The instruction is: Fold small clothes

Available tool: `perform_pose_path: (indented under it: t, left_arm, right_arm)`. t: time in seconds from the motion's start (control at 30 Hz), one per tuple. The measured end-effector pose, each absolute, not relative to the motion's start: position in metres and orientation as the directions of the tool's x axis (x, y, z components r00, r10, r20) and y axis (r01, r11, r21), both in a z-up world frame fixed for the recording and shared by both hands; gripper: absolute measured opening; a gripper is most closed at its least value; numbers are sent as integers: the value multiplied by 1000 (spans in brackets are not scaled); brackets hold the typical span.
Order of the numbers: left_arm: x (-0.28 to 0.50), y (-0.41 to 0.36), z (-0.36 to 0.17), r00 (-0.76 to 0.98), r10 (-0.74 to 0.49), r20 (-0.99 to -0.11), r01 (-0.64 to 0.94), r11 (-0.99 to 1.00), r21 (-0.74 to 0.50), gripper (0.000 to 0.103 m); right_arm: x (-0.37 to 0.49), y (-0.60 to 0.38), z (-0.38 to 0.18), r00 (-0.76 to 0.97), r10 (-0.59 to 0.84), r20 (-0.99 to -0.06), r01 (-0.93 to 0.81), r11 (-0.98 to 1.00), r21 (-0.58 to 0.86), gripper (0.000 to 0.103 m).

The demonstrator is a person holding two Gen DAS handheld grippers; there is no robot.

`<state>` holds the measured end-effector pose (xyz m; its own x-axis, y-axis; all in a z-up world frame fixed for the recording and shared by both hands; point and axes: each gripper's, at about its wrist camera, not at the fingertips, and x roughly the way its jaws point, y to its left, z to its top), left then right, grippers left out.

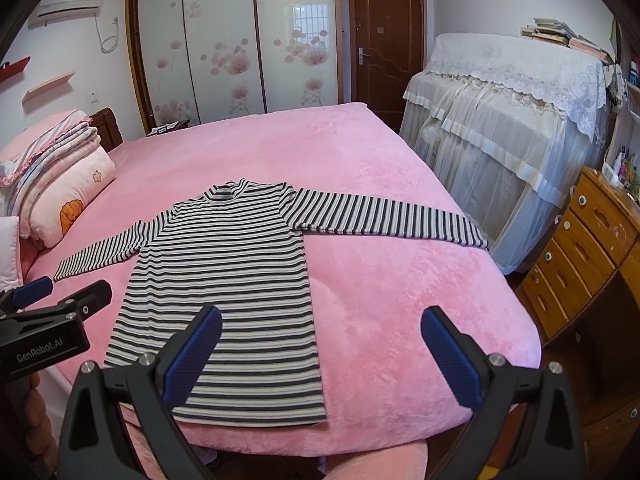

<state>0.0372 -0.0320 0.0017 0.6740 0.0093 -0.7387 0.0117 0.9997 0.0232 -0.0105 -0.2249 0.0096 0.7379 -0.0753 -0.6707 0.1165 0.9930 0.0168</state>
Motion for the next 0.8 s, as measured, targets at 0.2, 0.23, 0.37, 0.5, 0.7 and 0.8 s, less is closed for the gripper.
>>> perform_pose_path:
  t: [0.2,0.23,0.37,0.5,0.7,0.8]
  left_arm:
    - [43,-37,8,681,10,-732,17,999,29,103]
    - [45,-38,10,682,6,-731,20,999,27,103]
    - [55,-43,21,699,-9,-715,30,999,16,103]
    - [68,-51,34,723,-17,-691,43,999,21,103]
    - [89,-66,50,782,-59,-621,66,998,-11,103]
    - [105,-75,50,783,-112,-612,105,993,-48,103]
  right_arm:
    - [-10,-224,20,762,-106,-639,98,994,-47,100]
    - [-10,-224,23,772,-119,-625,98,993,-67,100]
    - [-11,-228,35,810,-160,-564,112,987,-118,100]
    - [-8,-243,45,833,-169,-527,129,985,-113,100]
    - [8,-272,54,847,-200,-493,164,980,-116,100]
    - [16,-286,53,846,-219,-487,183,976,-121,100]
